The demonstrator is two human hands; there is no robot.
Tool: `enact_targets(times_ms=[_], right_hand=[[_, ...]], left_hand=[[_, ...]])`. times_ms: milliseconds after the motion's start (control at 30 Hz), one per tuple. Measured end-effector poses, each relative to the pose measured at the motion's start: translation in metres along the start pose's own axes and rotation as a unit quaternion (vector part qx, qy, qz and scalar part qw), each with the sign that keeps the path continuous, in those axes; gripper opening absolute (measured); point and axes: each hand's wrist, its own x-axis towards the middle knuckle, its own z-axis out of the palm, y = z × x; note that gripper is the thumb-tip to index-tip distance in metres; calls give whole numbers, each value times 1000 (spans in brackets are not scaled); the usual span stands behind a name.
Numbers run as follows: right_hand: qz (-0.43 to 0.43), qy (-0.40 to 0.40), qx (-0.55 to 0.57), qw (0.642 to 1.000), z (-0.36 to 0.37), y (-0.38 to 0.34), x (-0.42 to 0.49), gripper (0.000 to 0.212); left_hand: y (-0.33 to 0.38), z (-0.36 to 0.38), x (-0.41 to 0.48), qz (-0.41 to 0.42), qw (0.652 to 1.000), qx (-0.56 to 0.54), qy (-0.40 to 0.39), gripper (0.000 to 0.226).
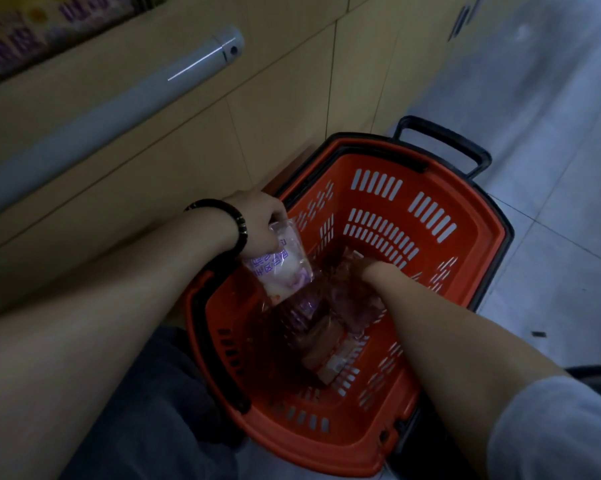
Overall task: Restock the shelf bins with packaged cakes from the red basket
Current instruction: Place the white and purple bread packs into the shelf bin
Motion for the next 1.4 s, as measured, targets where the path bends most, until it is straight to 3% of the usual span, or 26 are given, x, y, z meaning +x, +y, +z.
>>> enact_targets(times_ms=[67,167,233,333,400,500,567,733,867,933,1033,1167,1233,1300,1400], right_hand=[[12,1,-22,1000,-6,-8,-7,53],[2,-89,-51,995,-35,-21,-27,51],[-2,-127,-16,992,-65,-21,-47,37],[-18,-97,49,994,-120,-29,-98,18],[-47,-26,46,998,-145,-39,-132,11],[-94,125,-11,988,-156,-52,-181,26],[-121,206,11,971,-149,-50,-209,22],[-244,316,107,910,-134,-35,-236,11],[-305,425,152,838,-132,-30,-241,22],[-306,467,170,812,-126,-30,-242,24],[-328,459,253,786,-117,-37,-242,7],[-285,455,365,761,-119,-37,-236,29],[-277,436,415,749,-122,-34,-236,34],[-276,403,460,742,-124,-32,-238,37],[-277,296,556,726,-127,-33,-242,34]], left_hand=[[-3,-1,0,-17,1000,-20,-6,30],[-9,-2,-1,-31,998,-49,-15,25],[-10,-4,-4,-34,997,-70,-16,20],[-11,-8,-9,-40,992,-114,-23,13],[-13,-11,-11,-45,984,-169,-33,13],[-13,-15,-19,-54,959,-274,-54,29],[-9,-18,-26,-43,941,-329,-68,23],[-11,-26,-36,-3,898,-441,-12,9],[-3,-34,-48,-1,831,-557,8,42],[-1,-37,-50,11,795,-606,-23,35],[7,-40,-53,19,758,-649,-54,8],[9,-40,-53,24,735,-676,-43,58],[6,-41,-52,32,711,-702,-32,72],[7,-42,-53,32,696,-717,-15,64],[13,-44,-59,29,710,-703,17,30]])
